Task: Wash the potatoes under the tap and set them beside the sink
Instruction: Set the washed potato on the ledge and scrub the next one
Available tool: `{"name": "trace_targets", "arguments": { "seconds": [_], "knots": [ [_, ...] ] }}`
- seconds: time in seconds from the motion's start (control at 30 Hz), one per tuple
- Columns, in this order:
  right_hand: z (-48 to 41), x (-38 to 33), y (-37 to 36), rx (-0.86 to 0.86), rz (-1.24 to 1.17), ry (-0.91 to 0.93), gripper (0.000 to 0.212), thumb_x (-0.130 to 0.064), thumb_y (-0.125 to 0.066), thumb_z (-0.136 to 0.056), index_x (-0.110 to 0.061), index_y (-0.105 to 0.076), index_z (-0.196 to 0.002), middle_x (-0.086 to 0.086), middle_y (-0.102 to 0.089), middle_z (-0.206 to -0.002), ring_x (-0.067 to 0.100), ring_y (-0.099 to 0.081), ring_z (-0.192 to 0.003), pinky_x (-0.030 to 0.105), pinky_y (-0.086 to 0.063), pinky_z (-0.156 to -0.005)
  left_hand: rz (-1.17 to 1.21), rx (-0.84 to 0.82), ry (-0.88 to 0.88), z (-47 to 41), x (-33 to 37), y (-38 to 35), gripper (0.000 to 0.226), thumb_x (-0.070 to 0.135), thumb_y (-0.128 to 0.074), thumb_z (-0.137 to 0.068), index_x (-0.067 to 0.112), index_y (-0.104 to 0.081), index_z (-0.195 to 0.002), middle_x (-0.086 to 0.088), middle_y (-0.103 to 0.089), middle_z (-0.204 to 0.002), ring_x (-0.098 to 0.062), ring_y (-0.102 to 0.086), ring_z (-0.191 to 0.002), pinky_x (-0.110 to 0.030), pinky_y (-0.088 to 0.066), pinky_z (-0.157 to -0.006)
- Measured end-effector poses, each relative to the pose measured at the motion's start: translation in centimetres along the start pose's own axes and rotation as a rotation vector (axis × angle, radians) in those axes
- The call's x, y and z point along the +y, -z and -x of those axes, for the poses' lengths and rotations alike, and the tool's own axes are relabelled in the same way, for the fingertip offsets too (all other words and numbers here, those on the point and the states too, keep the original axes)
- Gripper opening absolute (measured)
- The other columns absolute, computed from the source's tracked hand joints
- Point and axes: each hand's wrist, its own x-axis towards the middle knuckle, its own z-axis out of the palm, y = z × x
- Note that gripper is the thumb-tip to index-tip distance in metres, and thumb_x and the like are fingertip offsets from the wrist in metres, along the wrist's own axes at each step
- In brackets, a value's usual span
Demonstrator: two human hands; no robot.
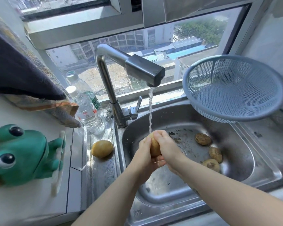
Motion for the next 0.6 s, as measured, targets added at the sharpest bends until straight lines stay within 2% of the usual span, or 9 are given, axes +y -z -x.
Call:
{"name": "trace_targets", "arguments": {
  "seconds": [0.1,0.2,0.3,0.37,0.43,0.5,0.6],
  "knots": [
    [0.1,0.3,0.1,0.005,0.06,0.041,0.02,-0.03,-0.041,-0.1,-0.02,-0.051,-0.114,0.007,-0.06,-0.111,0.021,-0.059,-0.103,0.035,-0.051,-0.087,0.165,0.043,0.137,0.2,1.2,-0.5,0.039,0.043,-0.041,-0.1,0.014,-0.057,-0.119,-0.013,-0.067,-0.097,-0.021,-0.065,-0.075,-0.031,-0.057,-0.06],
    [0.1,0.6,0.6,-0.015,0.053,0.051,0.017,-0.028,-0.04,-0.1,-0.02,-0.052,-0.111,0.007,-0.059,-0.11,0.021,-0.058,-0.103,0.036,-0.05,-0.089,0.197,0.048,0.189,0.0,1.6,-0.7,0.038,0.043,-0.041,-0.1,0.013,-0.055,-0.119,-0.015,-0.063,-0.094,-0.023,-0.064,-0.075,-0.033,-0.057,-0.061],
    [-0.2,0.6,1.2,-0.022,0.012,0.045,0.021,-0.027,-0.038,-0.101,-0.018,-0.056,-0.107,0.006,-0.062,-0.102,0.017,-0.06,-0.091,0.036,-0.052,-0.084,0.094,-0.024,0.076,0.1,0.9,-0.6,0.037,0.036,-0.037,-0.103,0.013,-0.052,-0.127,-0.015,-0.064,-0.103,-0.023,-0.065,-0.078,-0.034,-0.058,-0.076],
    [-0.3,0.3,1.3,-0.013,-0.022,0.019,0.024,-0.028,-0.037,-0.102,-0.017,-0.058,-0.104,0.004,-0.064,-0.093,0.015,-0.06,-0.082,0.03,-0.051,-0.073,-0.011,-0.091,-0.008,0.2,0.1,-0.5,0.036,0.034,-0.031,-0.104,0.021,-0.043,-0.136,-0.015,-0.061,-0.113,-0.024,-0.062,-0.082,-0.035,-0.058,-0.077],
    [-0.3,0.1,1.2,-0.019,-0.031,-0.003,0.024,-0.028,-0.036,-0.102,-0.018,-0.057,-0.099,0.005,-0.064,-0.089,0.017,-0.06,-0.08,0.03,-0.05,-0.069,-0.079,-0.098,-0.057,-0.1,-0.4,-0.6,0.036,0.034,-0.032,-0.104,0.027,-0.035,-0.139,-0.014,-0.06,-0.112,-0.023,-0.06,-0.08,-0.034,-0.057,-0.072],
    [-0.2,0.0,1.0,-0.029,0.001,0.007,0.023,-0.028,-0.035,-0.102,-0.018,-0.056,-0.102,0.008,-0.064,-0.096,0.02,-0.061,-0.087,0.034,-0.051,-0.077,-0.089,-0.085,-0.076,-0.4,-0.4,-0.7,0.035,0.036,-0.036,-0.103,0.026,-0.037,-0.136,-0.012,-0.062,-0.109,-0.022,-0.062,-0.08,-0.034,-0.057,-0.072],
    [0.0,0.0,0.6,-0.001,0.112,0.082,0.024,-0.028,-0.036,-0.102,-0.019,-0.052,-0.117,0.006,-0.061,-0.114,0.019,-0.058,-0.107,0.038,-0.046,-0.096,-0.032,-0.022,-0.068,-0.7,0.1,-0.7,0.035,0.041,-0.045,-0.098,0.02,-0.048,-0.125,-0.009,-0.064,-0.108,-0.02,-0.064,-0.081,-0.035,-0.055,-0.072]
  ]
}}
